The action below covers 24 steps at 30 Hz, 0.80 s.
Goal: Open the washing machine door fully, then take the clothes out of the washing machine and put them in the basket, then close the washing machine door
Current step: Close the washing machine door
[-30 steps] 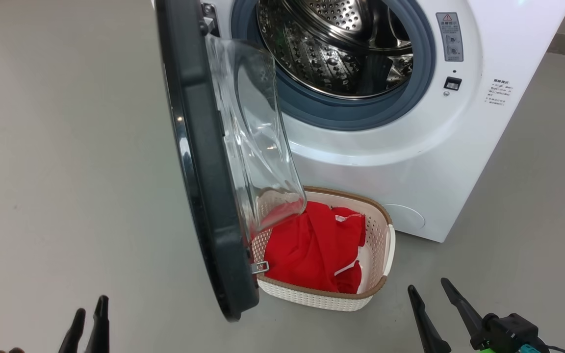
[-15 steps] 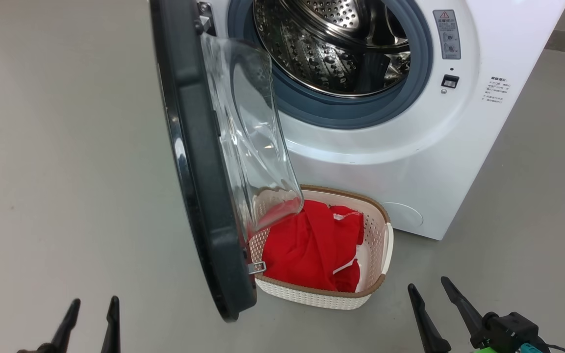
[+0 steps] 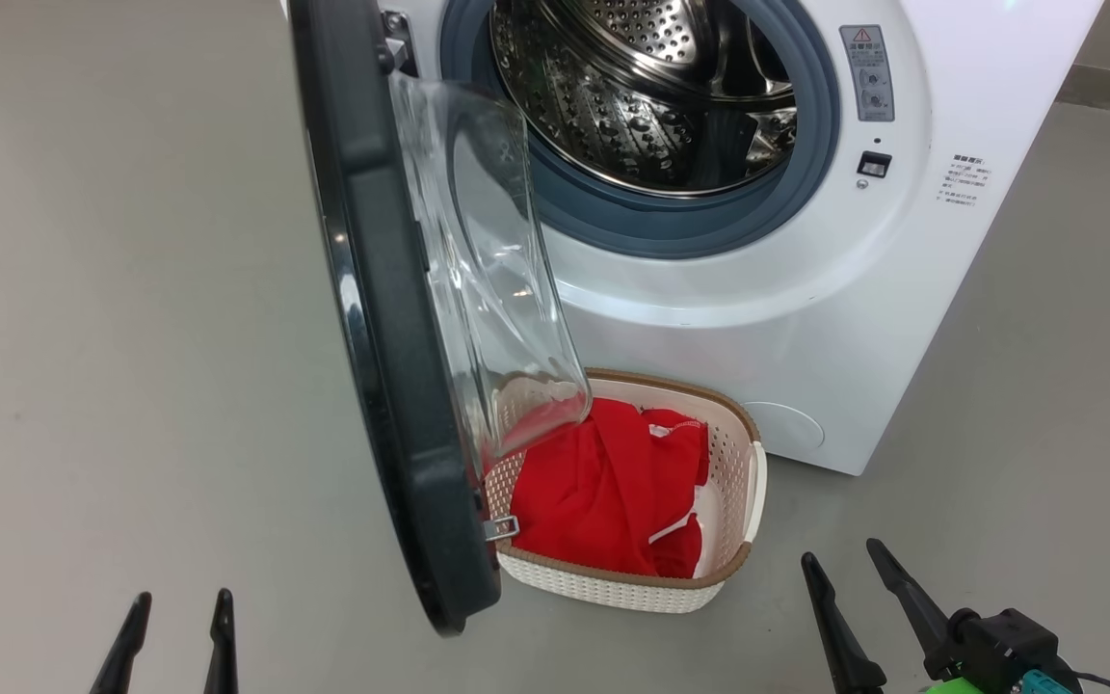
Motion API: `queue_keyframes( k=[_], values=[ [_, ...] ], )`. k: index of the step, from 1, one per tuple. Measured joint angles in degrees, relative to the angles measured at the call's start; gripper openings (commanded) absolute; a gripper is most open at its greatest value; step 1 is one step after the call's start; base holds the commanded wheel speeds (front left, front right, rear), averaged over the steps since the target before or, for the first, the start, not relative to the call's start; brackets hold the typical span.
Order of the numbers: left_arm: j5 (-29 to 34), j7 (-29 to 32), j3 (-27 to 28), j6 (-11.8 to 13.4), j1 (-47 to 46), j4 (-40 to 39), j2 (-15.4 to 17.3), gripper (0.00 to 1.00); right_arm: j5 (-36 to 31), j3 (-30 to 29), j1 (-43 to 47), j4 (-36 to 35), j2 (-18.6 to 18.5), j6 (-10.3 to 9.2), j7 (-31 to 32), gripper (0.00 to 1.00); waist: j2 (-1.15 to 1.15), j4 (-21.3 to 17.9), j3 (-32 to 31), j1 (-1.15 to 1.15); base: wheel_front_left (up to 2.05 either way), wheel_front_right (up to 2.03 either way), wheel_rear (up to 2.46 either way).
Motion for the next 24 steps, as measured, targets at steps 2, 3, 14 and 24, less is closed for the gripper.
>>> queue_keyframes(
  k=[2, 3, 14, 24],
  values=[
    [0.0, 0.0, 0.0, 0.0, 0.0, 0.0, -0.3, 1.0, 0.0, 0.0, 0.0, 0.0, 0.0, 0.0, 0.0, 1.0, 0.0, 0.0, 0.0, 0.0, 0.0, 0.0, 0.0],
    [0.0, 0.0, 0.0, 0.0, 0.0, 0.0, -0.3, 1.0, 0.0, 0.0, 0.0, 0.0, 0.0, 0.0, 0.0, 1.0, 0.0, 0.0, -0.1, 0.0, 0.0, 0.0, 0.0],
    [-0.1, 0.0, 0.5, 0.0, 0.0, 0.3, -0.5, 1.0, 0.0, 0.1, 0.0, 0.0, 0.0, 0.0, 0.0, 1.0, 0.0, -0.2, -0.4, 0.0, 0.0, 0.0, 0.0],
    [-7.1, 0.0, 1.6, 0.0, -0.2, 0.8, -0.6, 0.03, 0.0, 0.1, 0.0, 0.0, 0.0, 0.0, 0.0, 1.0, 0.0, -0.5, -0.7, 0.0, 0.0, 0.0, 0.0]
  ],
)
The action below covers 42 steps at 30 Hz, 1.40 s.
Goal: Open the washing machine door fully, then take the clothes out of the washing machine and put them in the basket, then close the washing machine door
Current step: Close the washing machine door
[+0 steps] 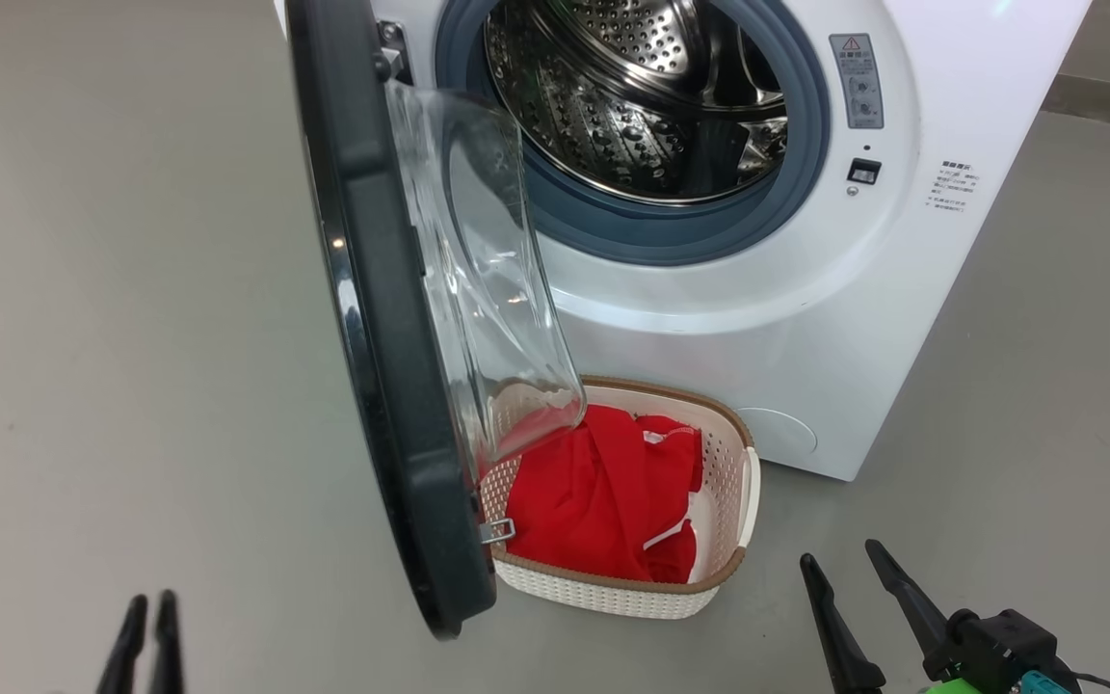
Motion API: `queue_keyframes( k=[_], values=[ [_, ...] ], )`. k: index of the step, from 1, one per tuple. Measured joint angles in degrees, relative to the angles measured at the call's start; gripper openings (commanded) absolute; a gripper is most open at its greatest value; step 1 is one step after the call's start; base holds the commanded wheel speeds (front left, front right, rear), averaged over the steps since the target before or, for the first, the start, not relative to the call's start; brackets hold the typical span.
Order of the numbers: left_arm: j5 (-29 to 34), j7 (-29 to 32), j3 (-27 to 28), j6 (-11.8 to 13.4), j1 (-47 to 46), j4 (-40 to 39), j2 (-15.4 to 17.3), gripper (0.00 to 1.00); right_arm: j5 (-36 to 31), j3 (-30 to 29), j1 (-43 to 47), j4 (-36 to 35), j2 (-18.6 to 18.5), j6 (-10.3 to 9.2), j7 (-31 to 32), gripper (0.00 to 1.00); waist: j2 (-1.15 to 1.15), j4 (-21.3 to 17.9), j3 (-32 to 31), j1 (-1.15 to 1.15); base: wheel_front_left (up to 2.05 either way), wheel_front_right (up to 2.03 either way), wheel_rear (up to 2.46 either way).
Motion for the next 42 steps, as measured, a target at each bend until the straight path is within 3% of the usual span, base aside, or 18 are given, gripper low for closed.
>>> queue_keyframes(
  k=[4, 7, 8, 9, 12, 15, 18, 23, 24, 27, 33, 42],
  values=[
    [-5.4, 0.0, 0.5, 0.0, -1.1, -0.8, 0.1, 0.0, 0.0, 0.0, 0.0, 0.0, 0.0, 0.0, 0.0, 1.0, 0.0, -0.1, 0.0, 0.0, 0.0, 0.0, 0.0],
    [-14.4, 0.0, 1.5, 0.0, -3.6, -2.4, 0.3, 0.0, 0.0, 0.0, 0.0, 0.0, 0.0, 0.0, 0.0, 1.0, 0.0, -0.1, 0.2, 0.0, 0.0, 0.0, 0.0],
    [-20.6, 0.0, 1.1, 0.0, -5.2, -2.7, 1.4, 0.0, 0.0, 0.0, 0.0, 0.0, 0.0, 0.0, 0.0, 1.0, 0.0, -0.1, 0.4, 0.0, 0.0, 0.0, 0.0],
    [-20.6, 0.0, 1.1, 0.0, -5.2, -2.7, 1.4, 0.0, 0.0, 0.0, 0.0, 0.0, 0.0, 0.0, 0.0, 1.0, 0.0, -0.1, 0.4, 0.0, 0.0, 0.0, 0.0],
    [-34.4, -0.2, -0.4, 0.0, -6.9, -2.9, 3.3, 0.0, 0.0, 0.0, 0.0, 0.0, 0.0, 0.0, 0.0, 1.0, 0.0, -0.3, 0.6, 0.0, 0.0, 0.0, 0.0],
    [-53.9, 0.5, -3.1, 0.0, -8.4, -3.5, 6.1, 0.0, 0.0, 0.0, 0.0, -0.1, 0.0, 0.0, 0.0, 1.0, 0.0, -0.5, 0.9, 0.0, 0.0, 0.0, 0.0],
    [-73.1, 8.0, -1.8, 0.0, -10.1, -4.8, 8.3, 0.0, 0.0, -0.1, 0.0, -0.2, 0.0, 0.0, 0.0, 1.0, 0.0, -0.8, 1.3, 0.0, 0.0, 0.0, 0.0],
    [-83.9, 20.9, -0.3, 0.0, -10.7, -4.0, 12.5, 0.0, 0.0, -0.2, -0.1, -0.2, 0.0, 0.0, 0.0, 1.0, 0.0, -1.3, 2.1, 0.0, 0.0, 0.0, 0.0],
    [-88.0, 28.2, -0.6, 0.0, -11.4, -3.6, 12.6, 0.0, 0.0, -0.2, -0.3, -0.2, 0.0, 0.0, 0.0, 1.0, 0.0, -1.5, 2.5, 0.0, 0.0, 0.0, 0.0],
    [-89.9, 37.7, -1.7, 0.0, -12.1, -3.4, 13.8, 0.0, 0.0, -0.2, -0.7, -0.3, 0.0, 0.0, 0.0, 1.0, 0.0, -1.9, 3.1, 0.0, 0.0, 0.0, 0.0],
    [-90.6, 49.2, -0.9, 0.0, -13.6, -3.3, 14.1, 0.0, 0.0, -0.4, -0.9, -0.4, 0.0, 0.0, 0.0, 1.0, 0.0, -2.9, 4.2, 0.0, 0.0, 0.0, 0.0],
    [-87.6, 55.3, 0.5, 0.0, -16.3, -4.3, 9.9, 0.0, -0.1, -0.8, -2.3, -0.7, 0.0, 0.0, 0.0, 1.0, 0.0, -4.9, 5.9, 0.0, 0.0, 0.0, 0.0]
  ],
)
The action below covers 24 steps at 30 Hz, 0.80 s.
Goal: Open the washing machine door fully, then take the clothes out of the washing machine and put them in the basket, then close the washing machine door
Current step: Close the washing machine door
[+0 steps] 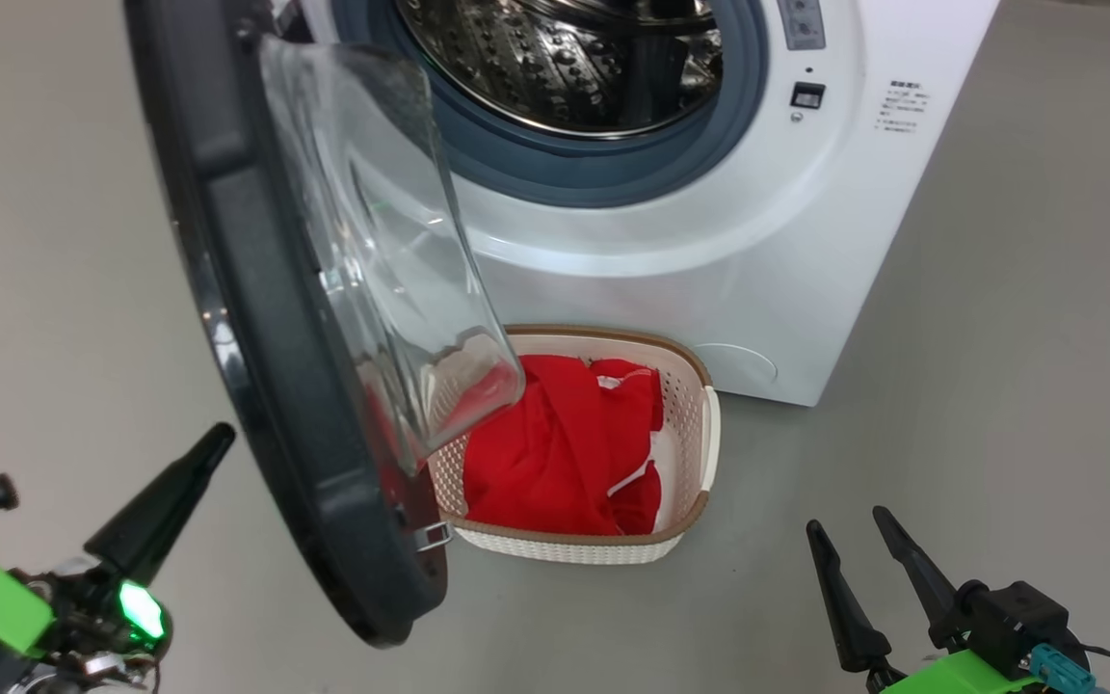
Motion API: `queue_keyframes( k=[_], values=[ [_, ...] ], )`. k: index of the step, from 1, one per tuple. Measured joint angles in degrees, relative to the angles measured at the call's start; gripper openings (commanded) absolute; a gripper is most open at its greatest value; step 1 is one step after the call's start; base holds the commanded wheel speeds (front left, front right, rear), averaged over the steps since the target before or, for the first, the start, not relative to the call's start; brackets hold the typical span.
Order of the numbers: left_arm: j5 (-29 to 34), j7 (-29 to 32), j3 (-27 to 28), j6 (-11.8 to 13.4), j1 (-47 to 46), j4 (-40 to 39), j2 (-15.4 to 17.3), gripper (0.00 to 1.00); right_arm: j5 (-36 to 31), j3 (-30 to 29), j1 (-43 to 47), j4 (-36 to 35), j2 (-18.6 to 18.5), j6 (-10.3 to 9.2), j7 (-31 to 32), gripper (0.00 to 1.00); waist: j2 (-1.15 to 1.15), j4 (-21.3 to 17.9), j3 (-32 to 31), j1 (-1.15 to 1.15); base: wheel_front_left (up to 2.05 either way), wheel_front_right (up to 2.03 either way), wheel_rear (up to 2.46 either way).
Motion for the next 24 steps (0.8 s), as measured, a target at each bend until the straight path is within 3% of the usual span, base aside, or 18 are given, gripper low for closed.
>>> queue_keyframes(
  k=[13, 24],
  values=[
    [5.7, 4.1, -0.1, 0.0, -1.3, -2.6, -5.0, 0.0, 0.0, -0.5, -1.0, -0.4, 0.0, 0.0, 0.0, 1.0, 0.0, -2.9, 1.4, 0.0, 0.0, 0.0, 0.0],
    [10.8, 0.2, -2.9, 0.1, -4.7, -4.4, -8.3, 0.0, 0.0, -0.6, -2.0, -1.2, 0.0, 0.0, 0.0, 1.0, 0.0, -5.3, 3.1, 0.0, 0.0, 0.0, 0.0]
  ],
)
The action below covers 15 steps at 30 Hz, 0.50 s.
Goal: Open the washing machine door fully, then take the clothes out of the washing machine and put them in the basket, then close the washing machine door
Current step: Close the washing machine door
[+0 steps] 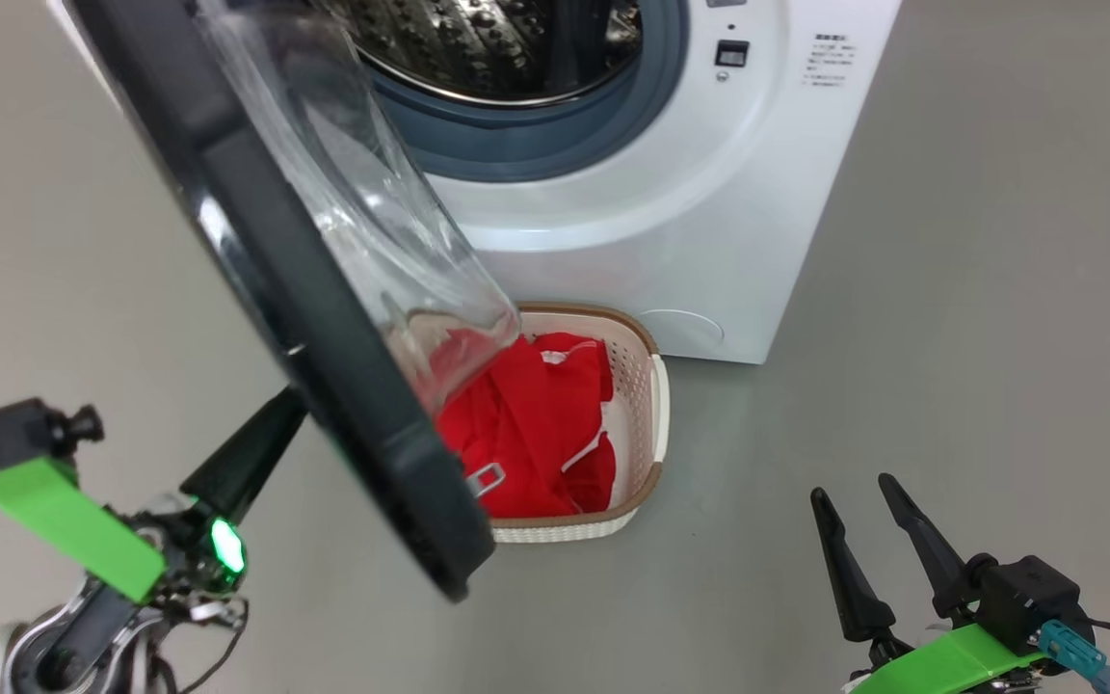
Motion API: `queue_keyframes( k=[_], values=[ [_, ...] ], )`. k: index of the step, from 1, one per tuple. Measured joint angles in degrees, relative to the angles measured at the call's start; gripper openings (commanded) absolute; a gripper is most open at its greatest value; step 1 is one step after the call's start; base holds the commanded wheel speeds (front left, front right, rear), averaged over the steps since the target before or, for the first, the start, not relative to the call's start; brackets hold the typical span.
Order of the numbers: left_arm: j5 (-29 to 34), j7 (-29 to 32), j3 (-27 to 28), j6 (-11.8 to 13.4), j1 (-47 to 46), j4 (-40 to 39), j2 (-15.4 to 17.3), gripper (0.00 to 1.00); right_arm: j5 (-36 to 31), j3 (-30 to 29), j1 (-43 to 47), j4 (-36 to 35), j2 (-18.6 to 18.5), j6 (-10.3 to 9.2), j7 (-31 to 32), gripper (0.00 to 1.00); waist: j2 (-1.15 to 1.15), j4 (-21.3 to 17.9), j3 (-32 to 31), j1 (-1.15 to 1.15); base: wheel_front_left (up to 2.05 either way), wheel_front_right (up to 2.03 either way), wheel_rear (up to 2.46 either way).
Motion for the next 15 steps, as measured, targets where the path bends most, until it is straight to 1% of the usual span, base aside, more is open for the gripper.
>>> queue_keyframes(
  k=[8, 9, 15],
  values=[
    [3.7, -7.9, -4.6, 0.0, -3.4, -0.2, -0.6, 0.0, 0.0, -0.3, -1.3, -1.0, 0.0, 0.0, 0.0, 1.0, 0.0, -2.9, 1.7, 0.0, 0.0, 0.0, 0.0],
    [3.7, -7.9, -4.6, 0.0, -3.4, -0.2, -0.6, 0.0, 0.0, -0.3, -1.3, -1.0, 0.0, 0.0, 0.0, 1.0, 0.0, -2.9, 1.7, 0.0, 0.0, 0.0, 0.0],
    [6.4, -15.1, -8.9, 0.0, -7.9, 2.0, -0.6, 0.0, 0.0, -0.4, -1.7, -1.3, 0.0, 0.0, 0.0, 1.0, 0.0, -4.9, 3.3, 0.0, 0.0, 0.0, 0.0]
  ],
)
